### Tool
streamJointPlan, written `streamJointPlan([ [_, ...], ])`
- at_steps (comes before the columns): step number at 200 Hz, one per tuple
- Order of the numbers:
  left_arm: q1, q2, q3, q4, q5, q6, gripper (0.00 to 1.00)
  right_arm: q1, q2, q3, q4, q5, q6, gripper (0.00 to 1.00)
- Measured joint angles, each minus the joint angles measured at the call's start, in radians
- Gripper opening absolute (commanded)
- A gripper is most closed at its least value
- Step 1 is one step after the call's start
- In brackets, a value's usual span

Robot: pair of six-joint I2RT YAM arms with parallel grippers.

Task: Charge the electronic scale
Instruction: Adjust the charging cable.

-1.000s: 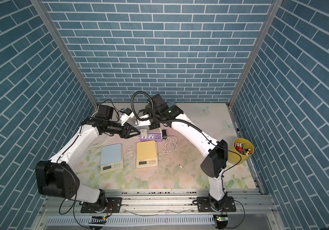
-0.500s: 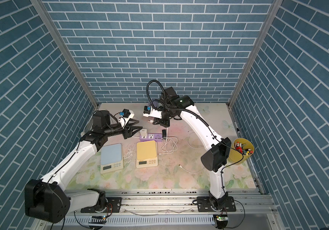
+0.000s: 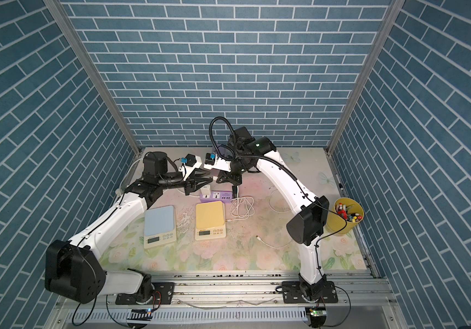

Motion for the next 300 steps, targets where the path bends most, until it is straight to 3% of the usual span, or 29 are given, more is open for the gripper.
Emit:
streamJointPlan([
  [16,-0.003,0.008,0.014,-0.018,0.013,0.010,0.22,0.000,0.004,0.000,-0.001,-0.002,0.000,0.00],
  [37,-0.007,0.018,0.030,-0.048,0.035,0.019,0.00,-0.001,0.008,0.000,0.001,-0.001,0.007,0.00],
  [55,-0.009,0.018,0.035,-0.066,0.045,0.029,0.00,-0.004,0.008,0.000,-0.006,-0.001,0.007,0.00],
  [71,-0.009,0.018,0.035,-0.072,0.045,0.029,0.00,-0.003,0.008,-0.001,-0.006,0.001,0.027,0.30],
  [90,-0.014,0.016,0.032,-0.061,0.020,-0.002,0.00,-0.005,0.001,-0.034,0.065,0.018,0.112,0.40],
  [123,-0.015,-0.040,-0.079,0.072,-0.116,-0.141,0.00,-0.013,-0.111,-0.303,0.344,0.138,0.440,0.47],
  [153,-0.014,-0.057,-0.190,0.255,-0.195,-0.286,0.00,-0.019,-0.341,-0.685,0.698,0.250,0.819,0.55],
  [176,-0.014,-0.043,-0.208,0.361,-0.214,-0.374,0.00,-0.018,-0.487,-0.871,0.917,0.333,1.088,0.63],
  [242,-0.014,-0.040,-0.209,0.532,-0.217,-0.480,0.00,-0.006,-0.522,-0.959,1.276,0.409,1.694,0.70],
  [284,-0.016,-0.040,-0.211,0.582,-0.229,-0.514,0.00,0.036,-0.462,-0.961,1.355,0.448,1.902,0.71],
  [300,-0.020,-0.040,-0.211,0.604,-0.245,-0.526,0.00,0.054,-0.444,-0.958,1.370,0.456,1.950,0.66],
])
